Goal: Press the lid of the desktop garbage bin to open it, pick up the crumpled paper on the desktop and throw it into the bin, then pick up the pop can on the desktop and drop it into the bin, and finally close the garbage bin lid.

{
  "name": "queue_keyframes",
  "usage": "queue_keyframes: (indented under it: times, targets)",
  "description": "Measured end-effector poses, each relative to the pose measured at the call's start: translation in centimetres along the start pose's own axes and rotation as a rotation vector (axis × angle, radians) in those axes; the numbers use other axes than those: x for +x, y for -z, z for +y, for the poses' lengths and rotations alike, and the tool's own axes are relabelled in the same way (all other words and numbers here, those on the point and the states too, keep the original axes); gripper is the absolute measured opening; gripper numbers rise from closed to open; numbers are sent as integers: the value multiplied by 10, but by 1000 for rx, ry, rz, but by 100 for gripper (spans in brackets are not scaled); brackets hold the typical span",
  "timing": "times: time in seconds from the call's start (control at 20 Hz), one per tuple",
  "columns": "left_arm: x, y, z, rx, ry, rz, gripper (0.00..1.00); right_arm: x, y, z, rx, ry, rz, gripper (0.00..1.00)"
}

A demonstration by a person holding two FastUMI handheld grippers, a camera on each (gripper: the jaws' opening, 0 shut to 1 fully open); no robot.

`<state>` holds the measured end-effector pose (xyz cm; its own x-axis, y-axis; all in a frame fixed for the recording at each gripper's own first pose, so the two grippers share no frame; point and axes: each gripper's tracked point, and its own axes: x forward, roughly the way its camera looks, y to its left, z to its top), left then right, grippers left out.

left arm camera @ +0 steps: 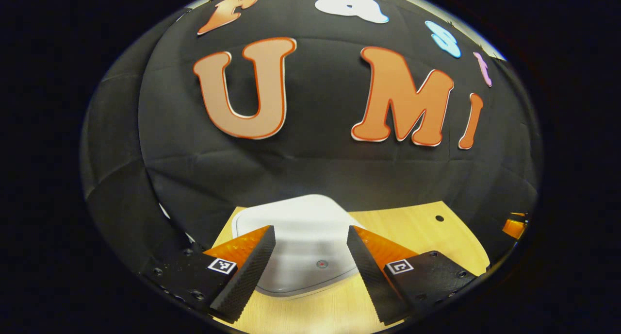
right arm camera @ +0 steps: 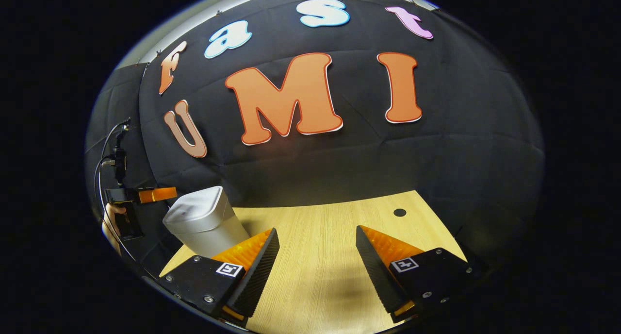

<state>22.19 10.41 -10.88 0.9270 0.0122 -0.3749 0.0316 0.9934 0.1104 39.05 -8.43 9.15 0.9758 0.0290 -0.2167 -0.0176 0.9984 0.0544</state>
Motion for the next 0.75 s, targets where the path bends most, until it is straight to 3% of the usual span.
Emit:
queue_keyframes:
  times: [0.25,0.55,0.65,0.75]
  targets:
    - [-8,-27,-27,15,75,-188,94,-7,-11,8,-43,-2,-68,95]
    - [-22,-19,-54,58,99,-283,94,-13,-9,9,-104,10,-91,95]
    - [-25,-14,-66,42,134,-299,94,-15,-11,13,-90,-1,-110,100]
    - [-24,-6,-68,33,140,-286,94,-14,-11,13,-85,-2,-120,95]
